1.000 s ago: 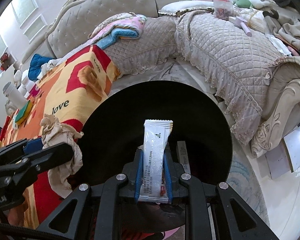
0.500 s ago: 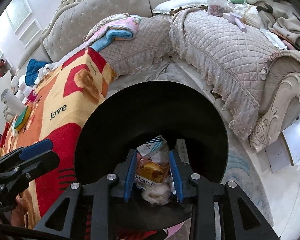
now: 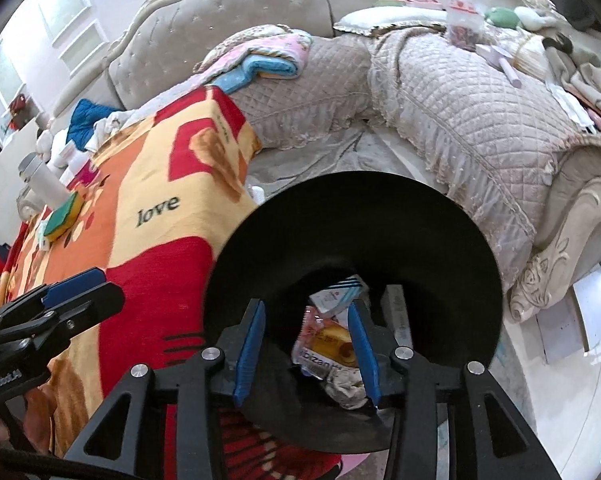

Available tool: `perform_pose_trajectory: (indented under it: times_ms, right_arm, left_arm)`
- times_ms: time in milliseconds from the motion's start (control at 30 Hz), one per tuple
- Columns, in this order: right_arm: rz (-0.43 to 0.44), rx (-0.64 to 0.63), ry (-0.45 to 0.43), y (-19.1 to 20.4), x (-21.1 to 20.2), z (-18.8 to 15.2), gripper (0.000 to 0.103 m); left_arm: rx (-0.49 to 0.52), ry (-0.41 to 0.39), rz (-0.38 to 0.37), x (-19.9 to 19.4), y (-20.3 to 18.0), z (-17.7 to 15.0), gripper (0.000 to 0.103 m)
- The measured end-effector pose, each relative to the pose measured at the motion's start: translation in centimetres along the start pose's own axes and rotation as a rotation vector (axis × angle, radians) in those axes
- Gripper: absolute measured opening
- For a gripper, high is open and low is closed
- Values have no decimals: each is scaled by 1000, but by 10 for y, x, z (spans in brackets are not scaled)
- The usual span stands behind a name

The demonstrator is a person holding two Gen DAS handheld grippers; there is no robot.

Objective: Collect trash
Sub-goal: 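Move both open tools back toward the items on the blanket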

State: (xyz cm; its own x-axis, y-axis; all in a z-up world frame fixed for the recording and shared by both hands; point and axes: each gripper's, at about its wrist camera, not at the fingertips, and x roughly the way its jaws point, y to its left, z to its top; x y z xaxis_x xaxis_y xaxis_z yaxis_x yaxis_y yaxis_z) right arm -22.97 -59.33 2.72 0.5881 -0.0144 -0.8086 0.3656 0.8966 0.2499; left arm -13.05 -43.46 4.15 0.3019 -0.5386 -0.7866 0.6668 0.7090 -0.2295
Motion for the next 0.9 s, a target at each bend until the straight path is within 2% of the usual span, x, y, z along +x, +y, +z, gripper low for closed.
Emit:
perform_pose_trajectory:
  times_ms: [333, 767, 900]
  right_arm:
    - [45, -96, 22, 53, 8, 4, 43]
    - [106, -210, 58, 123, 22, 3, 44]
    - [124, -245, 66, 143, 24, 0, 47]
  left_arm:
    - [-67, -48, 131, -26, 52, -9, 59]
    - [-150, -59, 326, -58, 122, -31, 59]
    - [-178, -61, 353, -69, 138, -39, 59]
